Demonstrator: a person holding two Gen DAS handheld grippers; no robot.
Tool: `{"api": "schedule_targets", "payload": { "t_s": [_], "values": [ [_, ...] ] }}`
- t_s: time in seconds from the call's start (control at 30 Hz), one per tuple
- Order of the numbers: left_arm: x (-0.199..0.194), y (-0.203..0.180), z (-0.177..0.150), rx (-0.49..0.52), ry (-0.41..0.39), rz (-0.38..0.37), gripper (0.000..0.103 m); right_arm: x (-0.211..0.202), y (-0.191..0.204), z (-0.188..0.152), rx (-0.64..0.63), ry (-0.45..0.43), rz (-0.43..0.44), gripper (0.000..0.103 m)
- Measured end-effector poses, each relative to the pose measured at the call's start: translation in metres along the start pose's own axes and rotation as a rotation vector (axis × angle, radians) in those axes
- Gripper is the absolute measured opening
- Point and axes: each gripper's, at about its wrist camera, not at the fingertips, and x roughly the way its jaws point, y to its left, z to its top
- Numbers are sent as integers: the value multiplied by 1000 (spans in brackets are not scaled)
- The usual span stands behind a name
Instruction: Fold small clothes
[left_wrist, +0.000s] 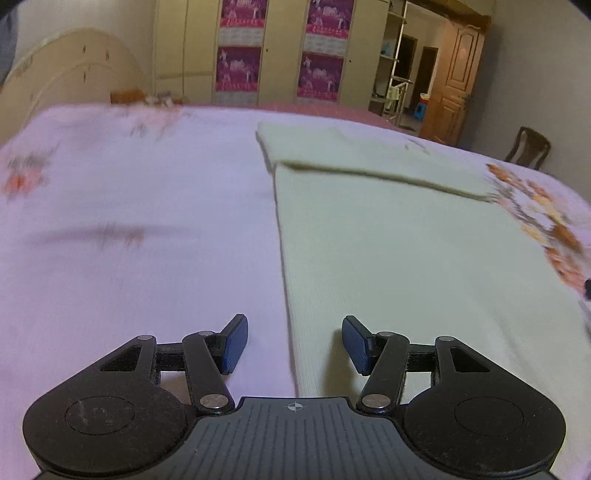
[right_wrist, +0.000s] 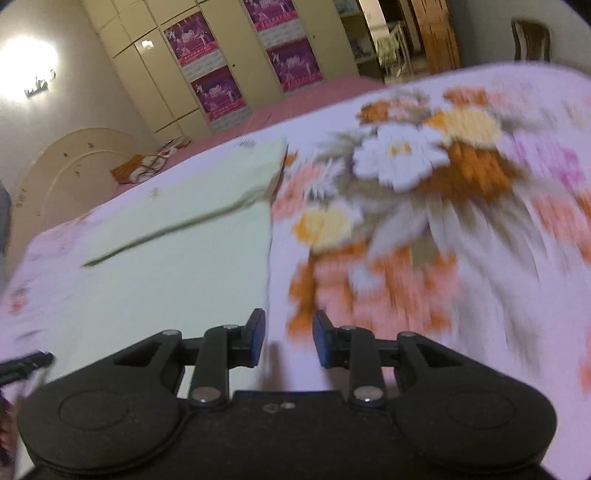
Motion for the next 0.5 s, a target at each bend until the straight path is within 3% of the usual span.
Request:
{"api": "schedule_targets", "payload": {
  "t_s": [0.2, 0.5],
  "values": [
    [-44, 11, -40, -93, 33, -75, 57, -44, -10, -48, 92, 50, 56, 31],
    [-69, 28, -87, -362, 59, -306, 57, -78, -26, -113, 287, 106, 200, 32]
  ]
}}
